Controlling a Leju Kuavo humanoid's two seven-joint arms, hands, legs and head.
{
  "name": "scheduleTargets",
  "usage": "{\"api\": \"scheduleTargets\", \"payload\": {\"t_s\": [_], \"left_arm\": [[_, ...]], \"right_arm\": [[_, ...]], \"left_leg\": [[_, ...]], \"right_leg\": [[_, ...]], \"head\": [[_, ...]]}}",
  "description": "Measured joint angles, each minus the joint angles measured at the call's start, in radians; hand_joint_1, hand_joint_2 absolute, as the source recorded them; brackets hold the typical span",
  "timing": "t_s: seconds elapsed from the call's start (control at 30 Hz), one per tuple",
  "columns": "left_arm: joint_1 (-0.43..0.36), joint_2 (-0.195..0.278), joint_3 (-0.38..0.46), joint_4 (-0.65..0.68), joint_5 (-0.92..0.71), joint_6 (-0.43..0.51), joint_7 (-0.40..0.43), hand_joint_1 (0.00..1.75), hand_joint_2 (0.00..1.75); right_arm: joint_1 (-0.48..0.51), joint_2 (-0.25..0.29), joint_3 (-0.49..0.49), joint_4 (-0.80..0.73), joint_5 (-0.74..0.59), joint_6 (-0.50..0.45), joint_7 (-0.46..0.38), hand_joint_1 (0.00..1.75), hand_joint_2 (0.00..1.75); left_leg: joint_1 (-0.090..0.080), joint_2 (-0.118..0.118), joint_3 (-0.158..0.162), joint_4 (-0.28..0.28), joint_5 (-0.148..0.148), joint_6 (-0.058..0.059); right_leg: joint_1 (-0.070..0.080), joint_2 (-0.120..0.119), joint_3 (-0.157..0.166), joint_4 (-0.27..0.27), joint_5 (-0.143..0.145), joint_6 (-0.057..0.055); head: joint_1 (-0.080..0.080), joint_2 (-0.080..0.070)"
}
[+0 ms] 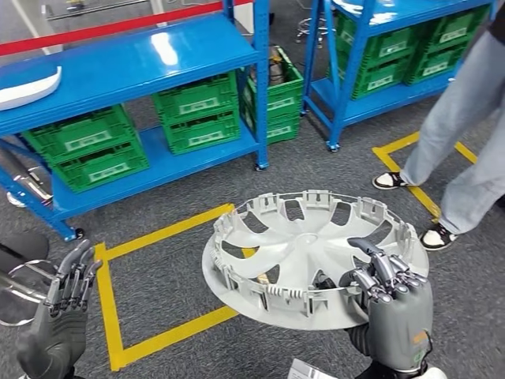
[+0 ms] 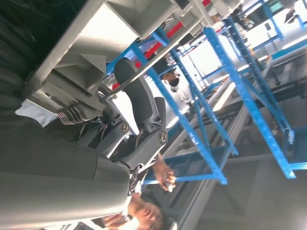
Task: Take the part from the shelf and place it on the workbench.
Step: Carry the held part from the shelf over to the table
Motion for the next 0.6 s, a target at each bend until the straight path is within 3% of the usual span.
{"api": "scheduleTargets", "payload": {"t_s": [0.03, 0.07, 0.13, 0.2, 0.27, 0.33, 0.4, 0.47, 0.53, 0.57, 0.6], "left_arm": [[0.001, 0.000, 0.000, 0.000, -0.001, 0.000, 0.000, 0.00, 0.00], [0.001, 0.000, 0.000, 0.000, -0.003, 0.000, 0.000, 0.00, 0.00], [0.001, 0.000, 0.000, 0.000, -0.007, 0.000, -0.001, 0.00, 0.00], [0.001, 0.000, 0.000, 0.000, -0.010, 0.000, -0.003, 0.00, 0.00], [0.002, 0.000, 0.000, 0.000, -0.012, 0.000, -0.005, 0.00, 0.00], [0.002, 0.000, 0.000, 0.000, -0.013, 0.000, -0.008, 0.00, 0.00], [0.002, -0.001, -0.002, 0.000, -0.015, 0.000, -0.011, 0.00, 0.00], [0.004, -0.002, -0.003, 0.000, -0.018, 0.000, -0.015, 0.00, 0.00], [0.006, -0.001, -0.003, 0.001, -0.020, 0.002, -0.019, 0.00, 0.00], [0.007, 0.001, -0.003, 0.002, -0.020, 0.004, -0.023, 0.00, 0.00], [0.006, 0.004, -0.004, 0.003, -0.020, 0.007, -0.028, 0.00, 0.00]], "right_arm": [[0.001, 0.000, 0.000, 0.000, -0.003, 0.000, -0.002, 1.75, 1.75], [0.002, 0.000, 0.000, 0.000, -0.006, 0.000, -0.005, 1.75, 1.75], [0.006, 0.000, 0.000, 0.000, -0.011, -0.001, -0.008, 1.75, 1.75], [0.010, 0.000, 0.000, 0.000, -0.014, -0.003, -0.012, 1.75, 1.75], [0.015, 0.000, 0.000, 0.000, -0.015, -0.004, -0.013, 1.75, 1.75], [0.022, -0.001, 0.000, 0.000, -0.016, -0.005, -0.015, 1.75, 1.75], [0.030, -0.002, 0.000, 0.000, -0.016, -0.007, -0.018, 1.75, 1.75], [0.034, -0.004, 0.000, 0.000, -0.016, -0.008, -0.021, 1.75, 1.75], [0.035, -0.005, 0.000, 0.000, -0.017, -0.008, -0.023, 1.75, 1.75], [0.037, -0.005, 0.000, 0.000, -0.018, -0.008, -0.024, 1.75, 1.75], [0.038, -0.006, -0.001, 0.000, -0.019, -0.008, -0.026, 1.75, 1.75]], "left_leg": [[0.000, -0.002, -0.018, 0.042, -0.009, 0.001], [0.000, -0.004, -0.020, 0.047, 0.002, 0.002], [0.000, -0.020, 0.029, -0.058, 0.072, 0.010], [0.002, -0.070, 0.086, -0.189, 0.123, 0.021], [0.001, -0.097, 0.103, -0.237, 0.129, 0.027], [-0.001, -0.075, 0.104, -0.246, 0.135, 0.033], [0.002, -0.048, 0.107, -0.258, 0.144, 0.043], [0.002, -0.018, 0.106, -0.262, 0.146, 0.048], [0.000, 0.014, 0.104, -0.261, 0.146, 0.049], [0.000, 0.029, 0.103, -0.261, 0.145, 0.049], [0.000, 0.043, 0.103, -0.260, 0.144, 0.048]], "right_leg": [[0.001, 0.013, -0.002, 0.001, 0.001, -0.001], [0.001, 0.026, -0.003, 0.003, 0.002, -0.001], [0.001, 0.054, -0.003, 0.006, 0.004, 0.001], [0.001, 0.079, -0.008, 0.010, 0.006, 0.009], [-0.004, 0.101, -0.020, 0.012, 0.012, 0.022], [-0.010, 0.118, -0.033, 0.010, 0.018, 0.036], [-0.007, 0.078, -0.055, 0.041, -0.003, 0.046], [-0.005, 0.015, -0.105, 0.148, -0.066, 0.054], [-0.007, -0.007, -0.155, 0.266, -0.120, 0.061], [-0.008, -0.010, -0.160, 0.285, -0.122, 0.064], [-0.008, -0.014, -0.142, 0.262, -0.105, 0.065]], "head": [[0.000, 0.000], [0.000, 0.000], [0.000, 0.000], [0.001, 0.000], [0.002, 0.000], [0.002, 0.000], [0.005, 0.000], [0.010, 0.000], [0.011, 0.000], [0.011, 0.000], [0.012, 0.000]]}}
